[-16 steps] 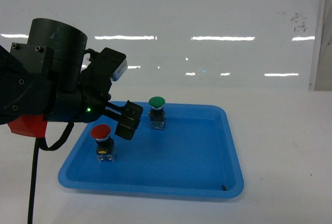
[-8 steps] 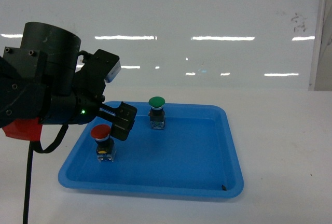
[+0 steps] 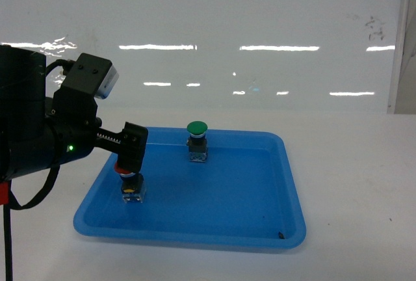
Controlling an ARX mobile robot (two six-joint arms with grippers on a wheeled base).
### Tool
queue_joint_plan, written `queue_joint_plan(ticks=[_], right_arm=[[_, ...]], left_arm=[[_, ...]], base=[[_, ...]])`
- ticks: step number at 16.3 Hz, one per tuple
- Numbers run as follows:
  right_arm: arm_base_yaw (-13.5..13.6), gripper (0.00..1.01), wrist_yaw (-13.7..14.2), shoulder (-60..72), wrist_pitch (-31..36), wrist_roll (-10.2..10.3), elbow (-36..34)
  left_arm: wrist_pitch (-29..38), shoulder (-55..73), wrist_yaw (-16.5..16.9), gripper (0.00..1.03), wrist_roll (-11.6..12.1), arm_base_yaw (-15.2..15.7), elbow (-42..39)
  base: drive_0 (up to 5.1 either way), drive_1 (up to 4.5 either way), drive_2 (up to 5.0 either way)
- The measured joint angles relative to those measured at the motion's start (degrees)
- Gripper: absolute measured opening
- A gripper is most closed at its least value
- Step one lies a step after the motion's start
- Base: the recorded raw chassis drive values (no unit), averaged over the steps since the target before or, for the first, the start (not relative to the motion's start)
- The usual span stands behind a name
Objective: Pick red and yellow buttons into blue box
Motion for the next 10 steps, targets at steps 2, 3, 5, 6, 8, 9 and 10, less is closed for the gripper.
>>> queue_joint_plan(ticks=[2, 3, 5, 6, 8, 9, 10], right_arm=[[0.0, 0.27, 0.0, 0.0, 0.0, 0.0, 0.0], [0.0, 0.27, 0.0, 0.0, 0.0, 0.0, 0.0], [0.0, 0.27, 0.0, 0.0, 0.0, 0.0, 0.0], [0.0, 0.27, 0.0, 0.0, 0.0, 0.0, 0.0], [0.0, 0.27, 0.0, 0.0, 0.0, 0.0, 0.0], [0.0, 0.27, 0.0, 0.0, 0.0, 0.0, 0.0], [0.0, 0.27, 0.0, 0.0, 0.0, 0.0, 0.0]], left_arm=[[-1.2, -0.1, 0.4, 0.98, 0.0, -0.8, -1.2], [-1.7, -0.1, 0.5, 0.98, 0.0, -1.1, -1.4], [-2.9, -0.1, 0.4, 0.98, 0.1, -2.0, -1.4], [-3.0, -0.1, 0.4, 0.98, 0.2, -2.0, -1.4], [-3.8, 0.5, -0.1, 0.98, 0.2, -2.0, -1.3], [-4.0, 1.2, -0.6, 0.98, 0.2, -2.0, -1.3], [-5.0, 1.7, -0.7, 0.98, 0.2, -2.1, -1.3]], base=[[0.0, 0.0, 0.0], [0.0, 0.0, 0.0], [0.0, 0.0, 0.0], [0.0, 0.0, 0.0], [0.0, 0.0, 0.0], [0.0, 0.0, 0.0], [0.0, 0.0, 0.0]])
